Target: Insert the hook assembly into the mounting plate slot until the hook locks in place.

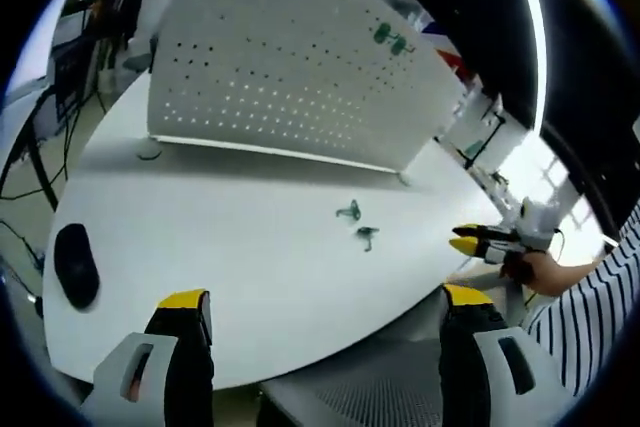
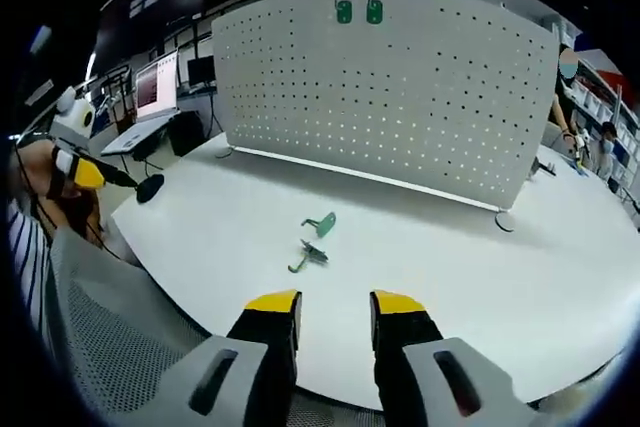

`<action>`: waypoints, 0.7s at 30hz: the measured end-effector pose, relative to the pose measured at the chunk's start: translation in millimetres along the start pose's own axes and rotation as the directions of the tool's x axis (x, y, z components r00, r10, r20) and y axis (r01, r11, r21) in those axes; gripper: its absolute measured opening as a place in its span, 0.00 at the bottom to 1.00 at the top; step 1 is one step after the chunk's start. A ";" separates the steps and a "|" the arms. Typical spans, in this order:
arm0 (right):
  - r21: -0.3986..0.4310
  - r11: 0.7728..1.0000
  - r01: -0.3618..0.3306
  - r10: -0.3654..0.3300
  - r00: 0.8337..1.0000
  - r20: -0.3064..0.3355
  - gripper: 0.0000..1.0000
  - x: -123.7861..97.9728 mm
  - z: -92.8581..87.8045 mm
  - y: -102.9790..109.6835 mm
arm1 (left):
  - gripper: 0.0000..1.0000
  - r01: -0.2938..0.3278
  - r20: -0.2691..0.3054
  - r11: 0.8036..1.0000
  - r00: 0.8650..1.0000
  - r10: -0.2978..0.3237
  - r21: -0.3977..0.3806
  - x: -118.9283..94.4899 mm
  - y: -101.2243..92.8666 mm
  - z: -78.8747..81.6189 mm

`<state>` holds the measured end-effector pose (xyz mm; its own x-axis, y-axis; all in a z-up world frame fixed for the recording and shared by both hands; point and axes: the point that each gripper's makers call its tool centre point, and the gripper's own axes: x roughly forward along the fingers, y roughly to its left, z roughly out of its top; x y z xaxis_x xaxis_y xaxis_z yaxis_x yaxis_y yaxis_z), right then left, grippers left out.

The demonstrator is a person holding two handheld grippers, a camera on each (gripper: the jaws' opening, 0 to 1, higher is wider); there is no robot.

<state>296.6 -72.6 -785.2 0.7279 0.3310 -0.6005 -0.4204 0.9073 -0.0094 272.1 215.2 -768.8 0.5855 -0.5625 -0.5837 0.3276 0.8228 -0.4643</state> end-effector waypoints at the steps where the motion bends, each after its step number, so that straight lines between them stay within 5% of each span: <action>1: -0.011 1.000 -0.009 0.009 1.000 -0.010 0.25 -0.3 -1.4 1.6 | 0.96 0.000 -0.002 1.000 1.000 0.000 0.000 0.0 -0.1 -0.4; 14: -0.123 0.990 -0.070 0.051 0.987 -0.151 0.27 -5.8 -29.7 12.5 | 0.95 -0.002 -0.038 1.000 0.999 0.002 0.001 2.2 1.0 -8.5; 21: -0.166 0.980 -0.113 0.089 0.985 -0.145 0.27 -10.6 -31.4 18.7 | 0.95 0.002 -0.082 0.998 0.997 0.003 0.057 9.5 -2.6 -12.5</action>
<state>263.9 -67.3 -804.1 0.6016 0.3692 -0.7083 -0.5838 0.8085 -0.0745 267.5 206.8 -781.4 0.5239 -0.5649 -0.6375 0.3703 0.8251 -0.4268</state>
